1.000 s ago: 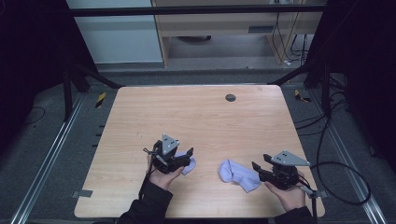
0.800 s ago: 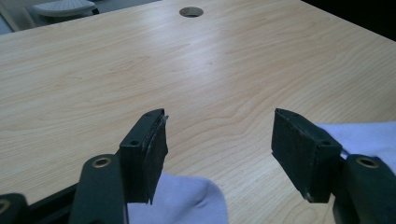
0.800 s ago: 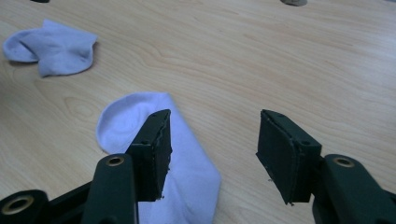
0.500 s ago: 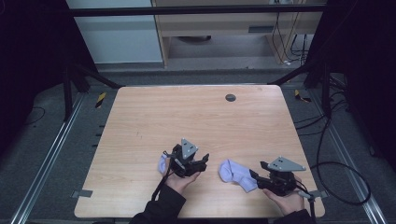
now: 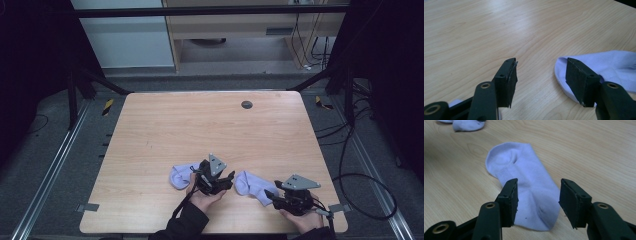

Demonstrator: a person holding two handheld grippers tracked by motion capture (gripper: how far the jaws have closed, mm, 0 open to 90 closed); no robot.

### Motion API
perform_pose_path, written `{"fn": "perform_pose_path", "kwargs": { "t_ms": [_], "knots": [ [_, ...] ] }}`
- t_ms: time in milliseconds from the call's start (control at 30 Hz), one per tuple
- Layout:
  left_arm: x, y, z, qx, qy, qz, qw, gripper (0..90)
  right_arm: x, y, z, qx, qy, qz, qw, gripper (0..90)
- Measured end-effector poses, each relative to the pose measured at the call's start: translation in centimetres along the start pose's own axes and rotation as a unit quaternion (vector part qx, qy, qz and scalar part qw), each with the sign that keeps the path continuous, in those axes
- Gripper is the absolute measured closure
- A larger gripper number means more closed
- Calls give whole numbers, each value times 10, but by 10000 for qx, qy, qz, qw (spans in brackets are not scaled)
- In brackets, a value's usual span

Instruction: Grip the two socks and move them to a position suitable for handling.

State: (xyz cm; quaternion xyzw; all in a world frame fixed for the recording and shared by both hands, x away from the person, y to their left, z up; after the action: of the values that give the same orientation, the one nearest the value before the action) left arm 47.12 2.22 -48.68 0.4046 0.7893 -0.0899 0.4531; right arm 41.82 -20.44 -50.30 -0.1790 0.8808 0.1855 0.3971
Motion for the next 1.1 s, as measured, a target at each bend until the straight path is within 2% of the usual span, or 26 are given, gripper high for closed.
{"fn": "perform_pose_path", "kwargs": {
  "t_ms": [200,533,733,867,1033,1100],
  "knots": [
    [3,-14,13,127,173,54,9998,444,6,3,0,-144,127,-84,9998,548],
    [7,-25,26,191,381,70,9991,519,16,10,5,-369,381,-200,9984,628],
    [11,-29,33,271,580,-82,9979,628,19,14,9,-401,573,-311,9971,670],
    [13,-30,35,232,685,-79,9973,704,21,15,11,-384,705,-355,9961,695],
    [15,-31,37,236,662,-127,9974,790,23,16,14,-387,800,-412,9952,731],
    [15,-32,38,224,661,-145,9975,823,23,15,14,-335,804,-461,9951,771]
  ]
}}
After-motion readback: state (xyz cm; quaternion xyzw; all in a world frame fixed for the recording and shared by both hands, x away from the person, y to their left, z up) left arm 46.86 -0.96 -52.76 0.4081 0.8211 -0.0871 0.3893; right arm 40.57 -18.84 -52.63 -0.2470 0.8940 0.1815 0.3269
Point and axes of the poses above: each handheld gripper's, and its own axes: z roughly forward along the jaws, x roughly out of its underside, y roughly to its left, the point moved 4 cm from there along z, roughly forward along the jaws, and after that the axes turned 14 degrees about z, right-handed, at the moved point
